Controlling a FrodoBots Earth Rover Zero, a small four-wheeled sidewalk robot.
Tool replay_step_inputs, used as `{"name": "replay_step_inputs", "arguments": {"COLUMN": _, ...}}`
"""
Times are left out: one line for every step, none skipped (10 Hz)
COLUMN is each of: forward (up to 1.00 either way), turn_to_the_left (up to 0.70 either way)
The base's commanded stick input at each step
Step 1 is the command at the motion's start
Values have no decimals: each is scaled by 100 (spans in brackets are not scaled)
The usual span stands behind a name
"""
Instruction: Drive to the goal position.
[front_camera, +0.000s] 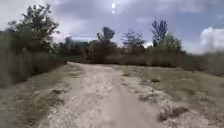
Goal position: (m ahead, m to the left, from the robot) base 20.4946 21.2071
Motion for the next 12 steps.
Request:
{"name": "replay_step_inputs", "arguments": {"forward": 85, "turn_to_the_left": 0}}
{"name": "replay_step_inputs", "arguments": {"forward": 85, "turn_to_the_left": 0}}
{"name": "replay_step_inputs", "arguments": {"forward": 85, "turn_to_the_left": 0}}
{"name": "replay_step_inputs", "arguments": {"forward": 85, "turn_to_the_left": 0}}
{"name": "replay_step_inputs", "arguments": {"forward": 85, "turn_to_the_left": 0}}
{"name": "replay_step_inputs", "arguments": {"forward": 85, "turn_to_the_left": 0}}
{"name": "replay_step_inputs", "arguments": {"forward": 85, "turn_to_the_left": 0}}
{"name": "replay_step_inputs", "arguments": {"forward": 85, "turn_to_the_left": 0}}
{"name": "replay_step_inputs", "arguments": {"forward": 85, "turn_to_the_left": 0}}
{"name": "replay_step_inputs", "arguments": {"forward": 85, "turn_to_the_left": 0}}
{"name": "replay_step_inputs", "arguments": {"forward": 85, "turn_to_the_left": 0}}
{"name": "replay_step_inputs", "arguments": {"forward": 85, "turn_to_the_left": 0}}
